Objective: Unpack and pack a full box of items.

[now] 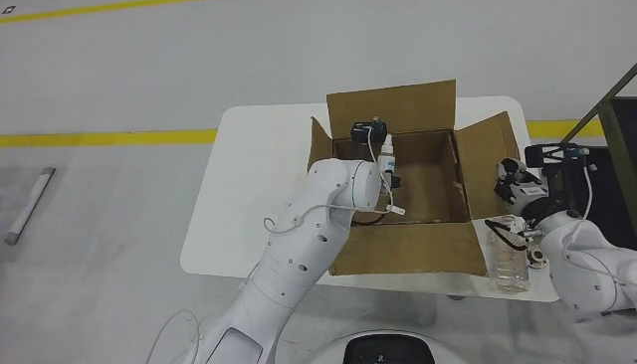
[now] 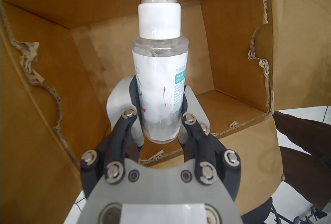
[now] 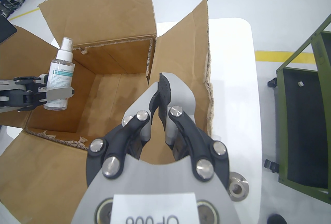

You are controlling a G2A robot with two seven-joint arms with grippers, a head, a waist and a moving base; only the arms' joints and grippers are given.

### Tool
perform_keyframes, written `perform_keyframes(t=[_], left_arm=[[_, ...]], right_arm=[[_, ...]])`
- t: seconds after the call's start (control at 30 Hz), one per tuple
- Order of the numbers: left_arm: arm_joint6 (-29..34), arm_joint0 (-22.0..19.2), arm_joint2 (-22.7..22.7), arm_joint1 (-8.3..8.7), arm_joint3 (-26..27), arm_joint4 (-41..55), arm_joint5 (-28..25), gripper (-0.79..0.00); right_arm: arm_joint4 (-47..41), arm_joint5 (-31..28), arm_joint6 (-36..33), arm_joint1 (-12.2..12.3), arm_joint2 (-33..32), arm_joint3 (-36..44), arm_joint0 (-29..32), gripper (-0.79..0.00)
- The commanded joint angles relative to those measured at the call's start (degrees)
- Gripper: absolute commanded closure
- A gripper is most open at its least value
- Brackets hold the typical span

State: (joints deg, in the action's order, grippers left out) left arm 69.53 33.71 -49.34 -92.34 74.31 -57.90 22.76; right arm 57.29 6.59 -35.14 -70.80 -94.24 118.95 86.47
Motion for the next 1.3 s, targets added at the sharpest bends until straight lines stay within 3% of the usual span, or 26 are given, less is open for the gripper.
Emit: perform_keyframes(t=[0.0, 0.37, 0.77, 1.1, 1.13, 1.2, 1.23, 1.27], left_arm=[[0.0, 0.0, 0.0, 0.0, 0.0, 0.0, 0.0, 0.0], [-3.02, 0.82, -0.62, -0.36, -2.52, 2.22, -0.1, 0.0], [3.77, -5.84, 2.78, -2.76, -15.28, 1.54, 8.23, 0.0], [4.21, -9.23, 4.73, -5.06, -23.34, 3.73, 7.78, -0.015], [4.08, -9.52, 4.91, -5.28, -23.9, 3.83, 7.91, -0.058], [3.92, -10.05, 5.19, -5.67, -25.08, 4.03, 8.07, -0.397], [3.84, -10.32, 5.38, -5.85, -25.71, 3.92, 8.15, -0.779], [3.87, -10.53, 5.55, -6.02, -26.25, 3.91, 8.13, -0.785]], right_arm=[[0.27, -0.09, -0.11, 0.02, 0.3, -0.38, -0.3, 0.0], [0.33, 0.39, -0.54, 0.03, 1.56, -1.95, -1.04, 0.0], [1.15, 1.02, -1.37, 0.11, 2.39, -1.9, -2.69, 0.0], [0.91, 1.18, -2.21, 0.26, 1.42, -1.24, -2.46, 0.0], [0.84, 1.11, -2.17, 0.28, 1.3, -1.15, -2.36, 0.0], [0.66, 1.06, -2.14, 0.31, 1.02, -1.23, -2.24, 0.0], [0.55, 0.94, -2.14, 0.33, 0.88, -1.35, -2.28, 0.0], [0.46, 0.8, -2.14, 0.35, 0.79, -1.48, -2.33, 0.0]])
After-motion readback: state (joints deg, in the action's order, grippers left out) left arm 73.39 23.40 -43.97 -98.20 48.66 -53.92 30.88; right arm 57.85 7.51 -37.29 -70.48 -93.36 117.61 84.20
